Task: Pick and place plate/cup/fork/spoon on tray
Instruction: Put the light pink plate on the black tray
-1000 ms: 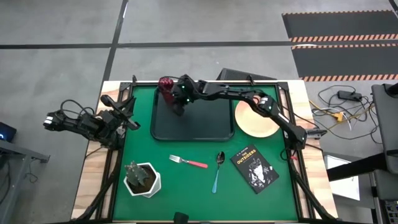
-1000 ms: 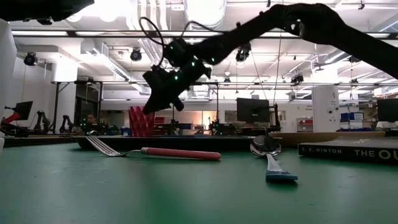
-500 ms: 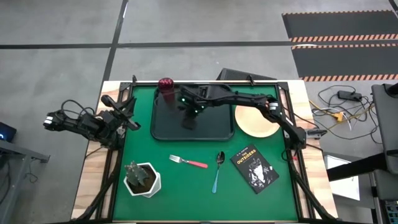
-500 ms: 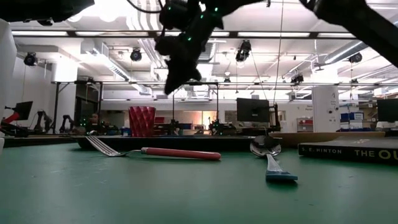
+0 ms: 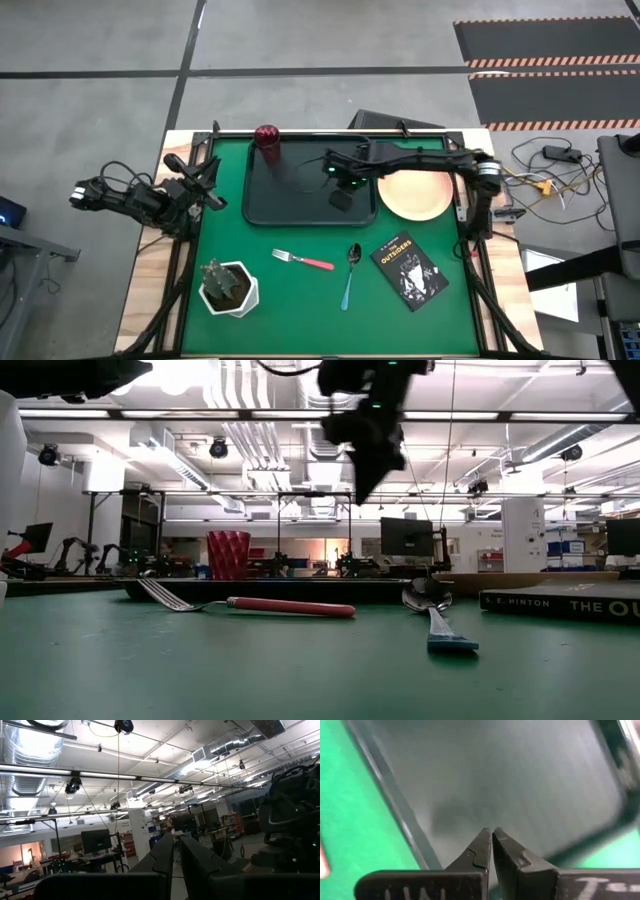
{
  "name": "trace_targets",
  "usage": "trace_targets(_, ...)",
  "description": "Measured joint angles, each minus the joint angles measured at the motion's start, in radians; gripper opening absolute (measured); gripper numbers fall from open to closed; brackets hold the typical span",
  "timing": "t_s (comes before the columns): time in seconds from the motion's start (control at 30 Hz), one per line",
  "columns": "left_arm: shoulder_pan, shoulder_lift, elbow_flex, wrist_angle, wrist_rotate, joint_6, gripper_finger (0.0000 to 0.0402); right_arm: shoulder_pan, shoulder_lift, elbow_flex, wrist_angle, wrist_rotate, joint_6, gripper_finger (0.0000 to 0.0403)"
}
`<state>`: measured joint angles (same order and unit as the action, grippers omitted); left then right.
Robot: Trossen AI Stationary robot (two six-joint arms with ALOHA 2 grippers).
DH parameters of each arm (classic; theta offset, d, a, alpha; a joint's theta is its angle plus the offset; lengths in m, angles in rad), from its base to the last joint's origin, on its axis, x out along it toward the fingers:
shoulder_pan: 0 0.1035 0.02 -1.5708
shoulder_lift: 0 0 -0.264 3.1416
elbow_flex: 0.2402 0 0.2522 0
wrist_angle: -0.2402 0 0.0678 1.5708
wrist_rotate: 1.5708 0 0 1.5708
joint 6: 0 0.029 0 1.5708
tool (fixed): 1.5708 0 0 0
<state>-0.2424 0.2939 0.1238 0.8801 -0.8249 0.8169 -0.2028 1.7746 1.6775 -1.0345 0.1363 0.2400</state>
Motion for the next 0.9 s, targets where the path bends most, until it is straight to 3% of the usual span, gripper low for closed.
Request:
trace_targets(0.23, 0.0, 0.0, 0.0, -0.007, -0.002, -0.002, 0.0015, -0.059, -0.224, -0.325, 0.079, 0.004, 0.194, 0.0008)
trace_targets(0.57, 0.0, 0.0, 0.0, -0.007, -0.003, -0.001, 0.0015, -0.092, -0.407, -0.622, 0.082, -0.02, 0.372, 0.0013)
trace_targets(0.7, 0.0, 0.0, 0.0, -0.007, -0.003, -0.001, 0.0015, -0.092, -0.439, -0.696, 0.086, -0.066, 0.427, 0.0041)
trace_targets(0.9, 0.0, 0.0, 0.0, -0.007, -0.003, 0.0, 0.0015, -0.092, -0.448, -0.762, 0.107, -0.1, 0.452, 0.0117)
